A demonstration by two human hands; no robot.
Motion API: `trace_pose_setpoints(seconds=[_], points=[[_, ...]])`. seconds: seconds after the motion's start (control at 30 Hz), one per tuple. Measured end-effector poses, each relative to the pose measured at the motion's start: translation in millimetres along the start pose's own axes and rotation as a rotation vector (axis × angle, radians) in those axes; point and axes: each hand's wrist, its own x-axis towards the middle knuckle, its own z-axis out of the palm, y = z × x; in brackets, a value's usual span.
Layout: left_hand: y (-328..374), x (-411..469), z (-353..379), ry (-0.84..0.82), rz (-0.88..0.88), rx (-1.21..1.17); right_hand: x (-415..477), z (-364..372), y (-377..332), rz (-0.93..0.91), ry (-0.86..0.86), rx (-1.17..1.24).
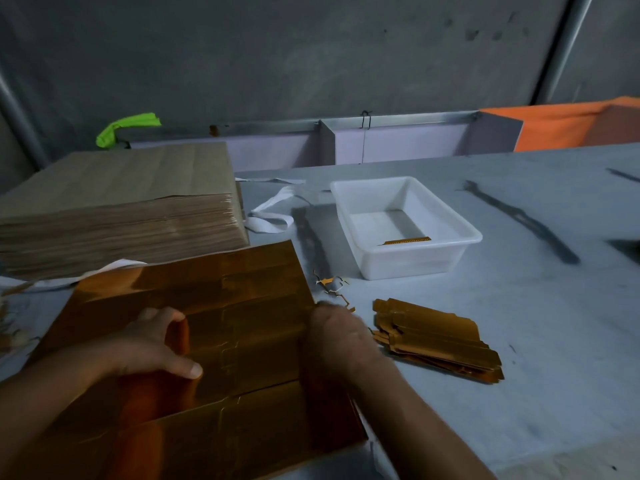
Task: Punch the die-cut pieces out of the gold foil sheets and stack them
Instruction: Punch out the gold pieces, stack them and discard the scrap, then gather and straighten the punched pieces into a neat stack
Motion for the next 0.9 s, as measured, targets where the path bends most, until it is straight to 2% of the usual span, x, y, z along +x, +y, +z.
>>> trace_pose_setpoints(seconds=[0.13, 0.23, 0.33, 0.43, 0.6, 0.9], points=[[1.6, -1.4, 0.2, 0.006, 0.001, -0.021, 8.0, -34.5, 51.7, 0.217, 0.118, -0.027], [0.8, -2.2, 1.2, 0.015, 0.006, -0.029, 11.0, -47.8, 90.8, 0.416, 0.014, -0.111], [2.4, -3.1, 1.6, 0.018, 0.002, -0.029, 10.6, -47.0, 114.3, 0.513, -0.079, -0.100], [4.8, -4.0, 1.6, 0.020, -0.013, -0.022, 10.7, -38.3, 126.8, 0.521, -0.131, -0.094], [7.4, -7.0, 1.4, 0.020, -0.022, -0.024, 11.3, -40.5, 130.3, 0.486, -0.110, -0.170], [12.8, -11.9, 1.6, 0.019, -0.033, -0.017, 1.8, -53.4, 122.7, 0.515, -0.192, -0.120]])
